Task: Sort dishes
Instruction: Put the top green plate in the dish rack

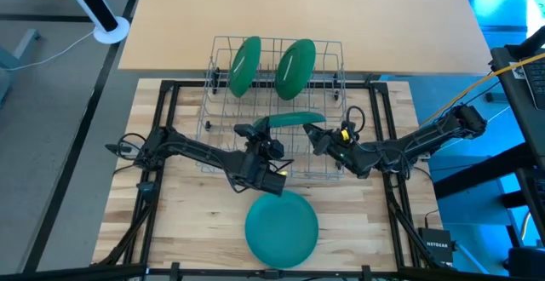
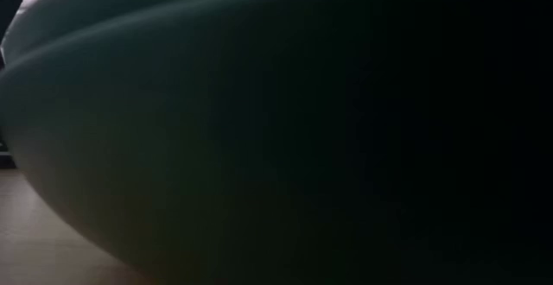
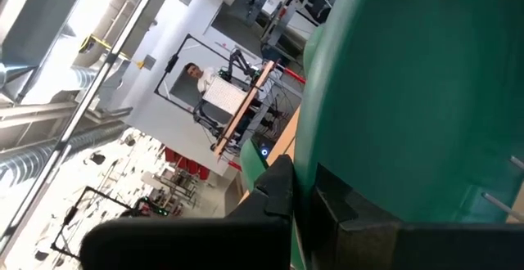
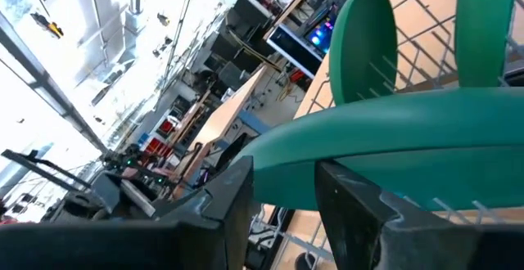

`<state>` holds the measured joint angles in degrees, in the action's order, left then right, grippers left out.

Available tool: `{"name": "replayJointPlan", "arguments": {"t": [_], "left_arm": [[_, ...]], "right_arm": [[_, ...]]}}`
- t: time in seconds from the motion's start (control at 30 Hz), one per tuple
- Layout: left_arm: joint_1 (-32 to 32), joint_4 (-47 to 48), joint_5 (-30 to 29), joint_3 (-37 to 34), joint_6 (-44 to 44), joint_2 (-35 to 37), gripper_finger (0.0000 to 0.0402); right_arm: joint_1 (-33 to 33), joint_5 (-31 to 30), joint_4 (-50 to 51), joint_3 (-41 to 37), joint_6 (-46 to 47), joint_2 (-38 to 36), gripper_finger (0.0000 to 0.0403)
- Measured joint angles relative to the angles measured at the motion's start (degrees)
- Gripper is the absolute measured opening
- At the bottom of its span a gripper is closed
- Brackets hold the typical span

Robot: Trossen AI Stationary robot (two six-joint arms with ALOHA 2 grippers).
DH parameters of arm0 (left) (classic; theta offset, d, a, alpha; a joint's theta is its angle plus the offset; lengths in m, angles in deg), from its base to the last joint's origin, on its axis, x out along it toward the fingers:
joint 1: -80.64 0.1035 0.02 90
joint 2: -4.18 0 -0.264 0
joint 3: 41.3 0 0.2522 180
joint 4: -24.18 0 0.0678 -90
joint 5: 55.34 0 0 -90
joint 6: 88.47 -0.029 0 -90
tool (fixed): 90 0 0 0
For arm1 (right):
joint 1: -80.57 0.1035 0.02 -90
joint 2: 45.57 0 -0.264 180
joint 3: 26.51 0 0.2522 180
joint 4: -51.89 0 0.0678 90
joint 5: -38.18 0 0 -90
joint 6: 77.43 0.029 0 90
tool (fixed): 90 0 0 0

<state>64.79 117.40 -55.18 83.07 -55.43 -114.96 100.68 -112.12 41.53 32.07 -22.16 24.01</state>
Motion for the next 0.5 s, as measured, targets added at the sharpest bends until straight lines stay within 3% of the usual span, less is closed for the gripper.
{"name": "replayJointPlan", "arguments": {"t": [0.5], "left_arm": [[-0.9,-5.58,-0.05,-0.02,-4.53,0.0,0.0]], "right_arm": [[-3.3,0.33,-0.07,0.0,0.04,0.0,0.0136]]}}
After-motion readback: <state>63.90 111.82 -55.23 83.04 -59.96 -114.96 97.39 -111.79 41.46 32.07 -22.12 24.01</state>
